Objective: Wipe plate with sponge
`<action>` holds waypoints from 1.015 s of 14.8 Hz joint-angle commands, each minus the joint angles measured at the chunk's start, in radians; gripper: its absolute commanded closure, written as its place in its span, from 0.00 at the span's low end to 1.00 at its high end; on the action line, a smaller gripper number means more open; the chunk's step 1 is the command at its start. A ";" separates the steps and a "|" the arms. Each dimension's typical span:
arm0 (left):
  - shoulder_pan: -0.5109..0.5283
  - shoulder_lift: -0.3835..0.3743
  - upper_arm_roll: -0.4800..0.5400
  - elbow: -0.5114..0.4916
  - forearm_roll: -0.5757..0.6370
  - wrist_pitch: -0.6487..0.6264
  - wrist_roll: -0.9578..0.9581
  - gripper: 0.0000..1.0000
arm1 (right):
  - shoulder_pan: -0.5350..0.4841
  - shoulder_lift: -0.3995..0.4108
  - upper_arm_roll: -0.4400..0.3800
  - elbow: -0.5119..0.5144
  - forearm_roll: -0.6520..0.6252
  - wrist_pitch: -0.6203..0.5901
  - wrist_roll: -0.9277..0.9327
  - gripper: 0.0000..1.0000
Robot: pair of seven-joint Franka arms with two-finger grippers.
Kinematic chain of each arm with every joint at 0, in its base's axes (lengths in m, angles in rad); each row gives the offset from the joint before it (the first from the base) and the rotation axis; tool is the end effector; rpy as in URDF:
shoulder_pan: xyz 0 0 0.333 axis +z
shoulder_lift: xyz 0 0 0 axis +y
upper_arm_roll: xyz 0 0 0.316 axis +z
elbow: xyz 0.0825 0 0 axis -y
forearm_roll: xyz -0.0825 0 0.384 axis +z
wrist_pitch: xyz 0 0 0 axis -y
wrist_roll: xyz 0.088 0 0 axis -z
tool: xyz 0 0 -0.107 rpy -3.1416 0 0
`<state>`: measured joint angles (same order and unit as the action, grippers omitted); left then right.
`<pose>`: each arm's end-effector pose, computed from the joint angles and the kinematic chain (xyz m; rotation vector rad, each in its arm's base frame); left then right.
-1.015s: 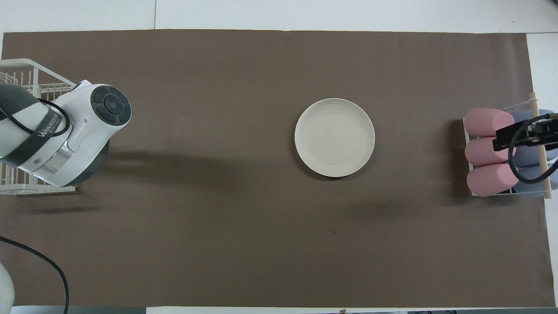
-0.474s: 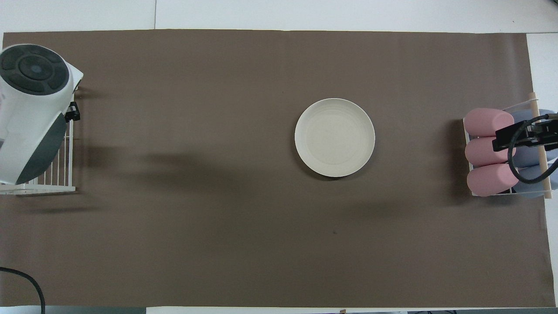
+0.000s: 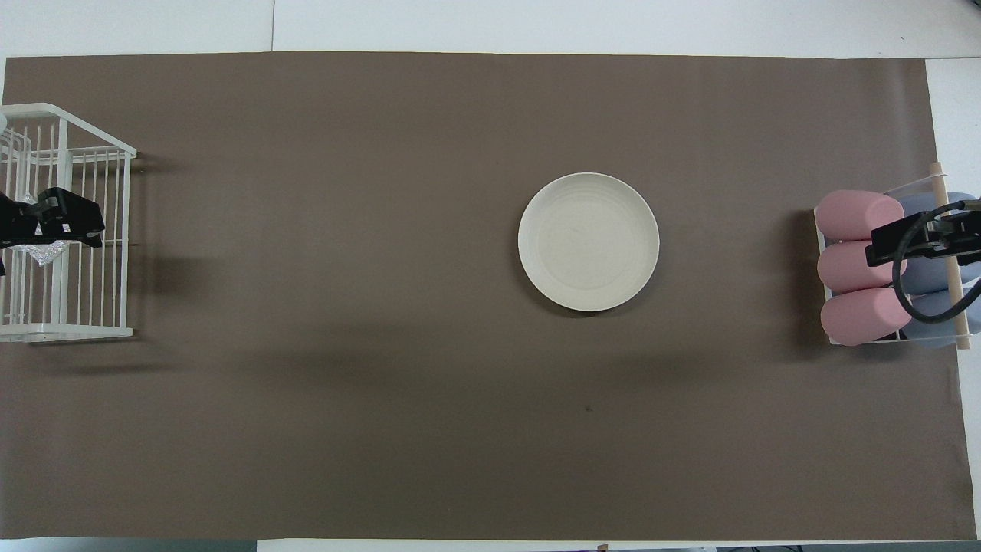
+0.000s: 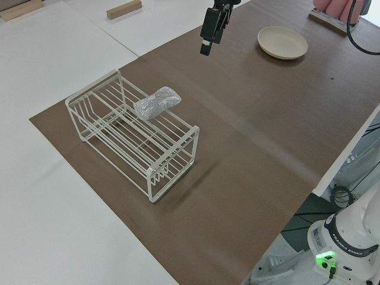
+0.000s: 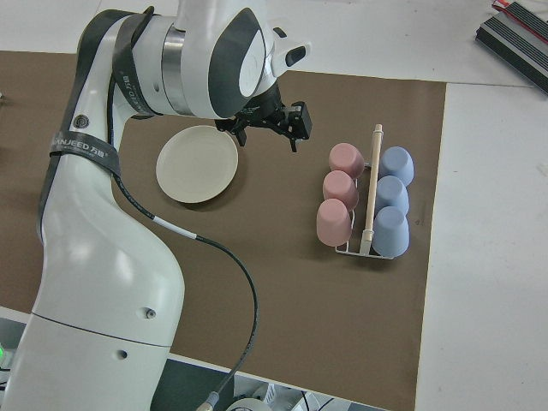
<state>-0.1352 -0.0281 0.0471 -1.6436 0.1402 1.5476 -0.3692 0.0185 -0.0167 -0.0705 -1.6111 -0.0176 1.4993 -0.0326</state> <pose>0.5408 -0.0321 0.6048 -2.9613 -0.4166 0.0518 0.5397 -0.0304 0.6089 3.1255 -0.0309 -0.1498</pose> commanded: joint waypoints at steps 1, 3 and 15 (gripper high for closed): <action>0.003 -0.038 -0.007 -0.008 -0.068 -0.073 0.041 0.00 | -0.017 -0.025 0.008 -0.030 0.018 0.015 -0.027 0.00; 0.006 -0.041 -0.003 -0.010 -0.137 -0.086 0.117 0.00 | -0.017 -0.025 0.008 -0.030 0.018 0.015 -0.027 0.00; 0.102 0.025 -0.096 0.104 -0.177 -0.120 0.184 0.00 | -0.017 -0.025 0.008 -0.030 0.018 0.015 -0.027 0.00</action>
<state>-0.0225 -0.0108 -0.0493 -1.5393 -0.0441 1.4233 -0.2000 0.0185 -0.0168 -0.0705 -1.6111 -0.0176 1.4993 -0.0326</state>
